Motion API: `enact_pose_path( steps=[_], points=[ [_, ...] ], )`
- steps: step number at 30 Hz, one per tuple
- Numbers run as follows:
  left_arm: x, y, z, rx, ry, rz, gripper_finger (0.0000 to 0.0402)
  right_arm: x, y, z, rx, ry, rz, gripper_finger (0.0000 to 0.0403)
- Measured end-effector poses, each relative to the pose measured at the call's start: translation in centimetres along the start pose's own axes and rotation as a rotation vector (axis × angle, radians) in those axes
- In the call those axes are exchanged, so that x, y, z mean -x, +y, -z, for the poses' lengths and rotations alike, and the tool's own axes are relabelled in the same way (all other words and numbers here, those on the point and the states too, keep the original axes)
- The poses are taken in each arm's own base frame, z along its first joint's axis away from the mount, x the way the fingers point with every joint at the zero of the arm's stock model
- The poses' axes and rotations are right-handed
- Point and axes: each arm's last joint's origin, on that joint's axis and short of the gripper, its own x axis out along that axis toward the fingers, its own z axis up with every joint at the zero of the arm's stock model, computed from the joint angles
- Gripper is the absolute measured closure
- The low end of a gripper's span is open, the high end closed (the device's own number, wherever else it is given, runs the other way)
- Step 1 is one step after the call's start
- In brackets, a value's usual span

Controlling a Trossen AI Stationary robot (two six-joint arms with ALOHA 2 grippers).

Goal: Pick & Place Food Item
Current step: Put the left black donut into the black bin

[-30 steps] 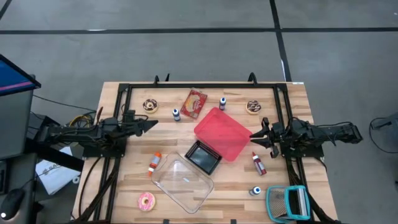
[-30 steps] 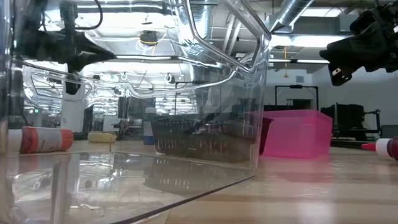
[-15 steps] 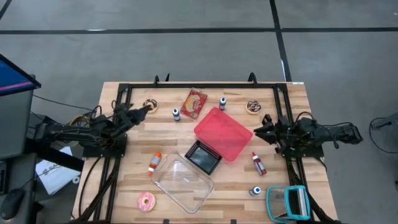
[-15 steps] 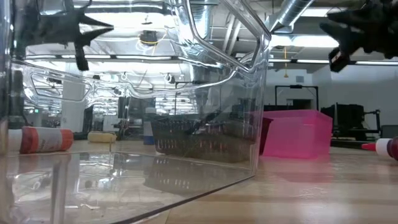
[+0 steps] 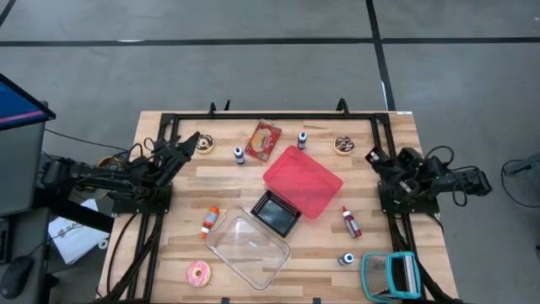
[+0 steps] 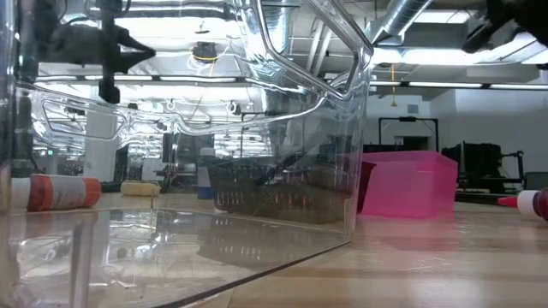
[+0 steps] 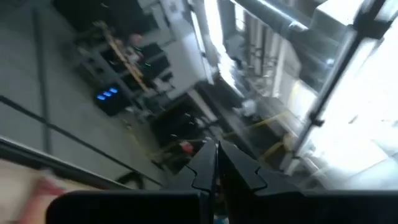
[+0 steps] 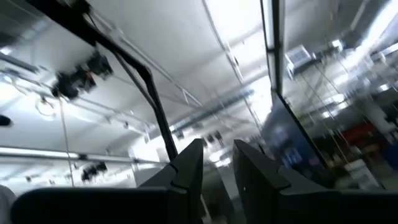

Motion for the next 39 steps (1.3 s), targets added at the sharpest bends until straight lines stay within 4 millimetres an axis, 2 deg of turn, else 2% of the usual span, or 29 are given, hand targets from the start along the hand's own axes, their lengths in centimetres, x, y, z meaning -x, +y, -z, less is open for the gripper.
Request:
enact_pose_path(
  steps=[3,7,14,22,26,29,32,36,39],
  points=[
    [0.0,0.1,-0.1,-0.022,-0.033,-0.031,0.0389,0.0,0.4,-0.8,0.013,-0.091,-0.031,0.0321],
    [0.0,-0.3,-0.3,-0.076,-0.027,0.020,0.0389,0.1,0.7,-1.5,0.038,-0.164,-0.042,0.0321],
    [0.0,-0.7,-0.2,-0.091,0.049,0.142,0.0389,0.1,0.6,-1.5,-0.066,-0.176,-0.025,0.0321],
    [0.0,-0.8,-0.1,-0.083,0.072,0.167,0.0383,0.0,0.6,-1.9,-0.044,-0.206,0.014,0.0321],
    [-0.5,-2.6,-1.0,-0.098,0.037,0.199,0.0367,-0.3,1.0,-2.7,-0.083,-0.236,0.001,0.0321],
    [-1.8,-5.4,-1.8,-0.242,0.058,0.217,0.0359,-0.4,1.3,-2.9,-0.108,-0.237,-0.010,0.0321],
    [-3.5,-8.8,-2.4,-0.509,0.215,0.128,0.0351,-0.5,1.4,-3.0,-0.115,-0.228,-0.016,0.0321],
    [-5.9,-12.3,-3.4,-0.888,0.477,-0.157,0.0336,-0.6,1.4,-2.9,-0.114,-0.217,0.003,0.0321],
    [-7.7,-13.2,-4.1,-1.084,0.673,-0.410,0.0322,-0.6,1.3,-2.9,-0.116,-0.219,0.030,0.0321]
  ],
)
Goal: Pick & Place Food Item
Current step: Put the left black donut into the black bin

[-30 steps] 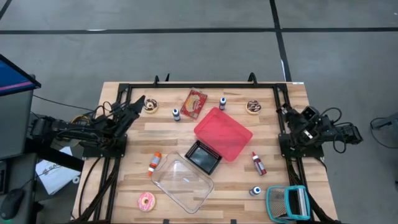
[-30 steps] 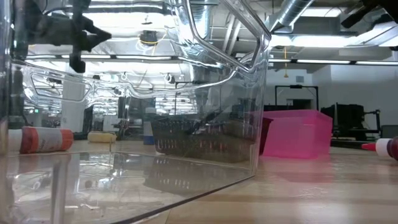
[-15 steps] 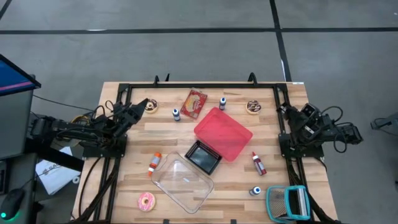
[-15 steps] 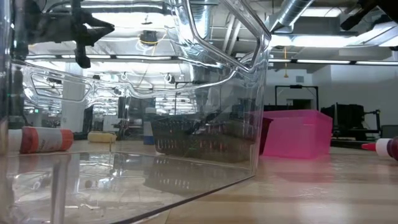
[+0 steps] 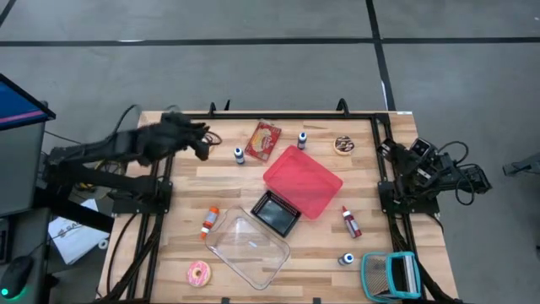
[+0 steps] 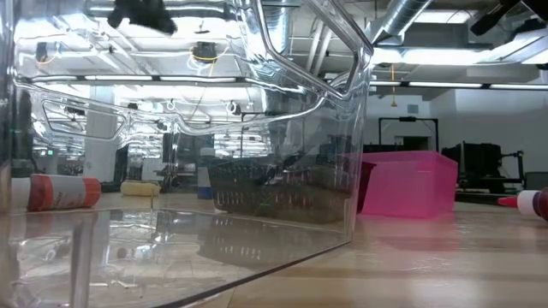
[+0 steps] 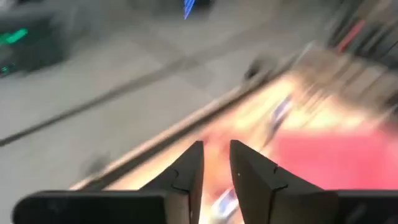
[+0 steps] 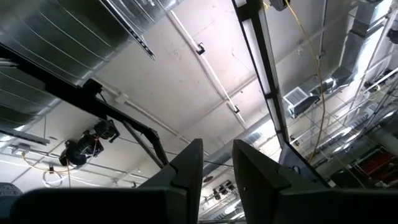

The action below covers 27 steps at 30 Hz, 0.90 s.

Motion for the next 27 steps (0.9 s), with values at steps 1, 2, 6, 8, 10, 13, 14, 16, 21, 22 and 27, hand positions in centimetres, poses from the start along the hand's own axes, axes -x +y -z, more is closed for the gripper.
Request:
enact_pose_path(
  steps=[1,2,6,8,10,13,14,16,21,22,27],
  points=[
    [-0.3,0.3,-0.4,-0.030,0.095,-0.064,0.0316,0.0,0.0,0.0,0.001,-0.003,0.006,0.0321],
    [-0.5,0.8,-0.6,-0.058,0.195,-0.136,0.0310,0.0,0.0,0.0,0.002,-0.005,0.013,0.0321],
    [-1.9,3.3,-0.8,0.027,0.454,-0.404,0.0281,0.0,-0.1,0.0,0.009,0.000,0.020,0.0321],
    [-3.1,4.4,-0.7,0.182,0.505,-0.436,0.0266,0.0,-0.2,0.2,0.014,0.010,0.037,0.0321],
    [-4.6,5.3,-0.2,0.279,0.560,-0.429,0.0253,0.0,-0.3,0.3,0.018,0.011,0.066,0.0321],
    [-7.4,6.3,0.8,0.317,0.608,-0.433,0.0236,0.0,-0.5,0.4,0.021,0.011,0.093,0.0321],
    [-8.4,6.5,1.2,0.314,0.629,-0.431,0.0231,0.0,-0.5,0.3,0.020,0.009,0.093,0.0321],
    [-10.1,7.1,1.8,0.304,0.666,-0.431,0.0219,0.0,-0.5,0.3,0.019,0.007,0.091,0.0321],
    [-14.6,8.3,3.2,0.244,0.775,-0.441,0.0191,0.0,-0.4,0.2,0.015,-0.013,0.104,0.0321],
    [-15.4,8.5,3.5,0.242,0.804,-0.453,0.0188,0.0,-0.4,0.2,0.015,-0.014,0.105,0.0321],
    [-19.5,9.7,5.6,0.264,0.924,-0.429,0.0180,0.0,-0.5,0.2,0.008,-0.014,0.105,0.0321]
  ],
)
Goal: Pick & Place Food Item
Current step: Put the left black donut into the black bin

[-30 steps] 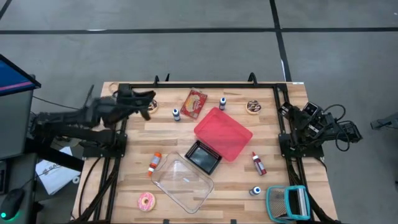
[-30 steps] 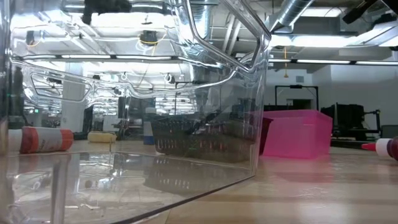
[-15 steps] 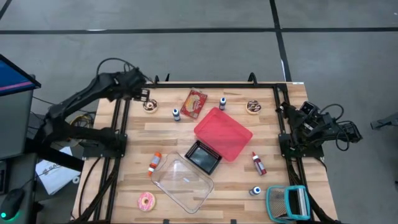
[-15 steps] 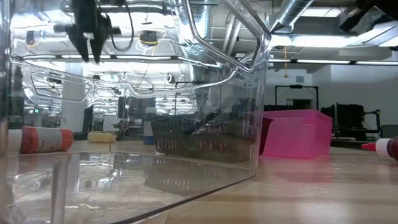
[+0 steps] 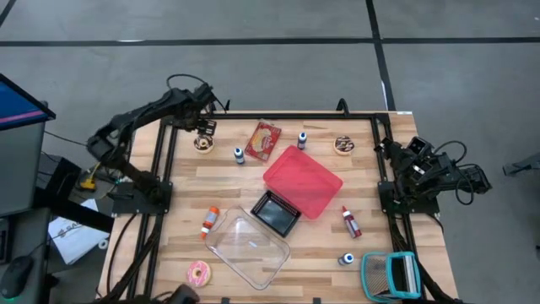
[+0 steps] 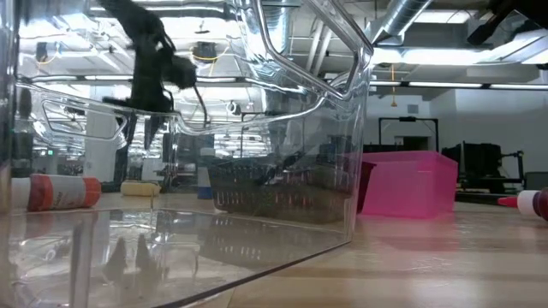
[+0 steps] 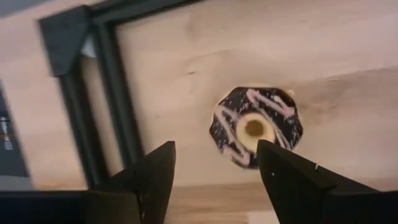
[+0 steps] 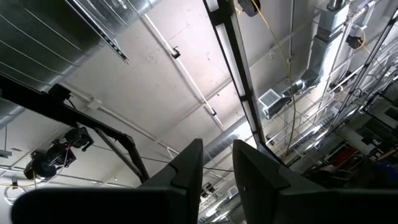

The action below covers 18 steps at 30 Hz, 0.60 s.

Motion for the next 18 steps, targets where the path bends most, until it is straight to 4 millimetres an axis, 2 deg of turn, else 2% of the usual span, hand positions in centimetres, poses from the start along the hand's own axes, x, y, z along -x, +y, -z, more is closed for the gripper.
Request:
enact_pose_path(
  steps=[3,8,18],
  points=[
    [-1.7,-0.3,-0.6,0.004,0.044,0.001,0.0180,0.0,0.0,0.0,0.000,0.000,0.000,0.0321],
    [-2.4,-0.3,-0.7,0.000,0.042,0.025,0.0177,-0.5,0.5,-0.5,0.014,0.008,0.005,0.0321],
    [-5.2,1.5,3.1,0.066,0.046,0.175,0.0176,-1.5,1.4,-1.4,0.056,0.069,0.042,0.0321]
  ],
)
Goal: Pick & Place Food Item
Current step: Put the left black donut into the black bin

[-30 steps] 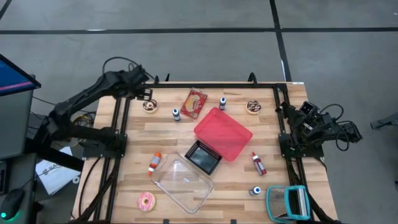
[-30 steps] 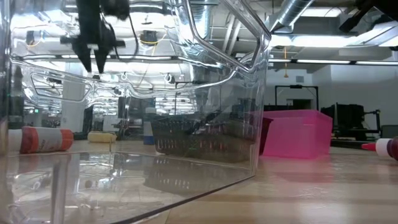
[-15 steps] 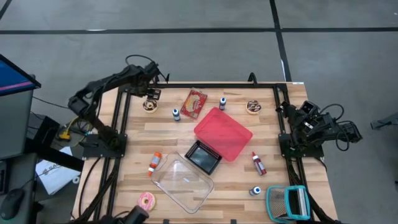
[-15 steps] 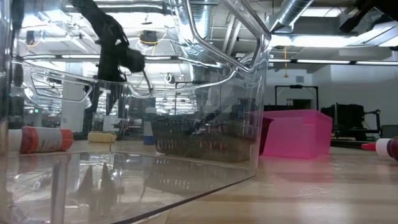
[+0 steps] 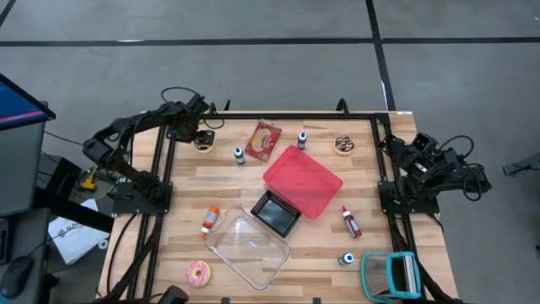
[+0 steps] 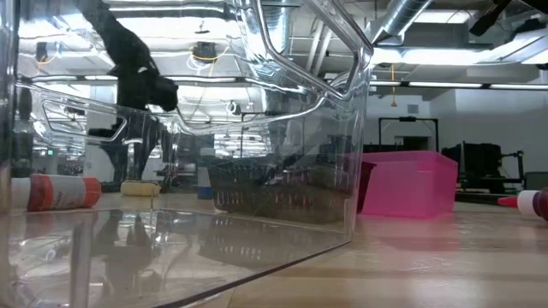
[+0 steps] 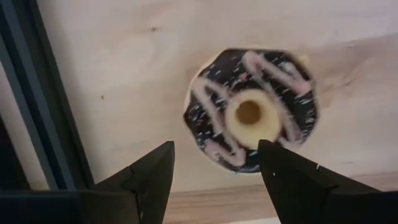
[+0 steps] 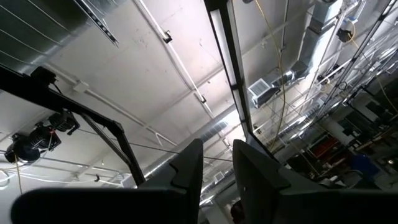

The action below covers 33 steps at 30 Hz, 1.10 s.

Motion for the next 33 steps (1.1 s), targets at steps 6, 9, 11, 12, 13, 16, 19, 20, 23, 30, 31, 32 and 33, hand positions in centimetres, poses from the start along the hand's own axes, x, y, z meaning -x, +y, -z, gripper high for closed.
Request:
enact_pose_path(
  steps=[6,9,11,12,13,16,19,20,23,30,31,32,33],
  points=[
    [-0.1,0.7,0.1,0.054,-0.081,0.030,0.0177,-0.4,0.0,0.2,0.001,0.016,0.021,0.0321],
    [-0.3,0.7,-0.1,0.063,-0.093,0.031,0.0182,-0.7,-0.2,0.6,-0.010,0.033,0.046,0.0321],
    [-0.5,0.7,-0.1,0.065,-0.086,0.020,0.0185,-0.9,-0.3,0.9,-0.015,0.046,0.056,0.0321],
    [-0.6,0.7,-0.2,0.067,-0.093,0.016,0.0185,-1.0,-0.4,1.0,-0.013,0.052,0.060,0.0321],
    [-0.6,0.6,-0.2,0.068,-0.100,0.013,0.0185,-1.2,-0.4,1.2,-0.012,0.058,0.063,0.0321],
    [-0.7,0.5,-0.2,0.077,-0.099,0.009,0.0185,-1.6,-0.5,1.5,-0.012,0.057,0.062,0.0321],
    [-0.6,0.5,-0.2,0.084,-0.105,0.007,0.0186,-1.9,-0.6,1.9,-0.009,0.068,0.069,0.0321],
    [-0.6,0.5,-0.3,0.085,-0.105,0.007,0.0186,-2.0,-0.6,2.0,-0.008,0.069,0.070,0.0321],
    [-0.6,0.5,-0.3,0.098,-0.106,0.007,0.0186,-2.2,-0.7,2.2,-0.009,0.071,0.065,0.0321],
    [-0.7,0.6,-0.1,0.132,-0.093,-0.003,0.0186,-2.4,-0.6,2.2,-0.013,0.061,0.037,0.0321],
    [-0.7,0.6,-0.1,0.135,-0.093,-0.003,0.0186,-2.4,-0.5,2.2,-0.011,0.059,0.036,0.0321],
    [-0.7,0.6,-0.1,0.137,-0.094,-0.002,0.0186,-2.4,-0.5,2.2,-0.010,0.059,0.036,0.0321],
    [-0.7,0.6,-0.1,0.140,-0.094,-0.002,0.0186,-2.4,-0.5,2.2,-0.008,0.060,0.036,0.0321]
  ],
)
